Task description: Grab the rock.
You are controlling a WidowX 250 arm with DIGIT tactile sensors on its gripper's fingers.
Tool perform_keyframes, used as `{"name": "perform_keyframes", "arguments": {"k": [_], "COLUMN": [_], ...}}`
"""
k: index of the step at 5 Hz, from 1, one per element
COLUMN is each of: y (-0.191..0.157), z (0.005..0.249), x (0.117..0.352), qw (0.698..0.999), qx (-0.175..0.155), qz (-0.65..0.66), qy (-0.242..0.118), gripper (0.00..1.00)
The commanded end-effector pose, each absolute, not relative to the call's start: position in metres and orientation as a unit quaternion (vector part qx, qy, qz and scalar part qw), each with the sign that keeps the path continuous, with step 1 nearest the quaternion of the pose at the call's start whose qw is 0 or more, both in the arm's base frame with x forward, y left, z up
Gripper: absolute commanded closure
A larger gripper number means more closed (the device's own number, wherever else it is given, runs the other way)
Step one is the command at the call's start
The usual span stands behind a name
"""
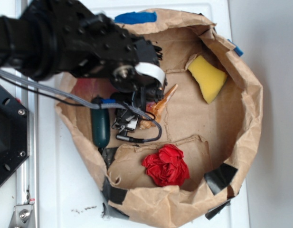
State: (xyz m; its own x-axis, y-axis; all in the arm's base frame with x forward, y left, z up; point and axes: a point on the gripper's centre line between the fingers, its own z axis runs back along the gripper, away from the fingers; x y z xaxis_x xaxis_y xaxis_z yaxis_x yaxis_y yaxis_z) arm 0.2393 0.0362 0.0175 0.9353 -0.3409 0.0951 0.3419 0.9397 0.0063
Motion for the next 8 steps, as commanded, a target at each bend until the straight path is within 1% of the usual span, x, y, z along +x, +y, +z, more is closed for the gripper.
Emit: {"name": "perform_keyframes", "arguments": {"k": [1, 3, 4, 5, 6, 7, 8], "y": [0.021, 0.021, 0.019, 0.009, -0.013, -0.023, -0.019], "z": [0.019, 0.026, 0.033, 0.053, 0.075, 0.098, 0.116], "x": [0.233, 0.232, 0.234, 0.237, 0.248, 0.258, 0.267], "qw": [0.978, 0.975, 0.974, 0.974, 0.986, 0.994, 0.998], "qx": [-0.009, -0.013, -0.003, -0.007, -0.002, -0.012, -0.009], "qz": [-0.205, -0.213, -0.217, -0.221, -0.158, -0.102, -0.041], "qy": [-0.047, -0.055, -0.059, -0.052, -0.048, -0.043, -0.044], "gripper": [1.0, 1.0, 1.0, 1.0, 1.0, 1.0, 1.0]}}
